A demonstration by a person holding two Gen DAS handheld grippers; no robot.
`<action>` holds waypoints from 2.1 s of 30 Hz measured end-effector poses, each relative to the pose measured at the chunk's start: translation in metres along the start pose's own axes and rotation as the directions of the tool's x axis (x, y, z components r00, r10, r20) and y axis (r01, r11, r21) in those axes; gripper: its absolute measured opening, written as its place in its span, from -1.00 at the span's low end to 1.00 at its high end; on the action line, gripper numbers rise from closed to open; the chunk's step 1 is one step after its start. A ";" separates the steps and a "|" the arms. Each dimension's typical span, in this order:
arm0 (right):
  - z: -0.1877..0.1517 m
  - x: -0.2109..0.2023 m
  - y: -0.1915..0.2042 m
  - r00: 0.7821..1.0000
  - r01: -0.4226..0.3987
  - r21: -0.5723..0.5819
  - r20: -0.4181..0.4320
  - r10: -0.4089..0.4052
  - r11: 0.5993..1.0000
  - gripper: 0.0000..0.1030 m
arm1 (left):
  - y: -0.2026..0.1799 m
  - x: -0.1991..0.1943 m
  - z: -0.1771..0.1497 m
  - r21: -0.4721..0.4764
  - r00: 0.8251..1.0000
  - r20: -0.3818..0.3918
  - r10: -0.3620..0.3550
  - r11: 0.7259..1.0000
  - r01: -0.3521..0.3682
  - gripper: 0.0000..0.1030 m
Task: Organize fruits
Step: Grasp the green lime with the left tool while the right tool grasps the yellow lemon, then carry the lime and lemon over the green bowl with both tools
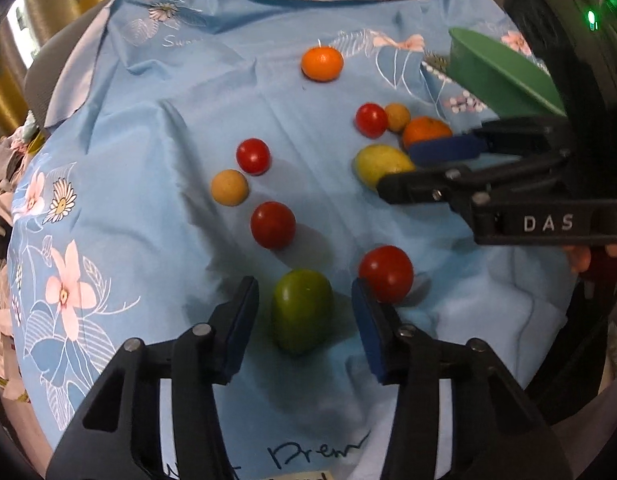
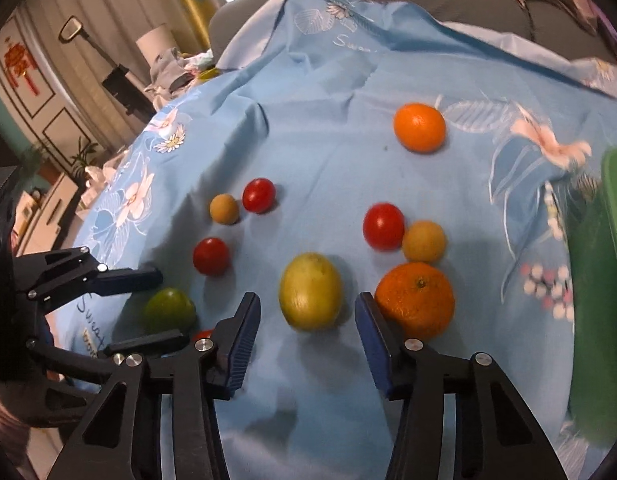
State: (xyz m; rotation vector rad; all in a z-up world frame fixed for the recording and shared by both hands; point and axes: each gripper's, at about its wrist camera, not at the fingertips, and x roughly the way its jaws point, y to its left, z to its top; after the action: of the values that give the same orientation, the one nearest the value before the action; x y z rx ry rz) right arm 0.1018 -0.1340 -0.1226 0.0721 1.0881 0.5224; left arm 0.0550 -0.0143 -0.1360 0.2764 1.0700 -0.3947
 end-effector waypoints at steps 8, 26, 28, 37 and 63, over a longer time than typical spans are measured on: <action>0.009 0.009 0.009 1.000 0.022 -0.074 -0.017 -0.024 0.997 -0.24 | -0.004 0.015 0.007 0.088 0.995 -0.099 0.009 0.996 0.000 -0.37; 0.003 -0.011 0.010 0.996 -0.022 -0.016 0.082 0.023 1.000 -0.28 | 0.008 0.000 0.010 -0.121 0.998 -0.028 -0.062 0.991 0.059 -0.37; 0.000 -0.021 0.009 0.994 -0.036 -0.002 0.106 0.036 0.999 -0.28 | 0.008 -0.010 0.008 -0.137 0.998 -0.011 -0.061 0.989 0.058 -0.37; -0.011 -0.062 -0.009 0.978 -0.070 0.079 0.202 0.052 0.994 -0.28 | -0.009 -0.039 0.016 -0.105 0.998 0.050 -0.044 0.993 0.049 -0.37; -0.053 -0.167 -0.104 0.883 -0.005 0.293 0.449 -0.133 0.956 -0.28 | -0.142 -0.046 0.136 0.173 0.974 0.144 -0.175 0.974 0.149 -0.36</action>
State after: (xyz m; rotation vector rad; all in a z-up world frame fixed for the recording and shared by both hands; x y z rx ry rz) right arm 0.0355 -0.3084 -0.0415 0.3966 0.6807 0.2601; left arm 0.0805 -0.1883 -0.0373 0.2970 0.9081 -0.6423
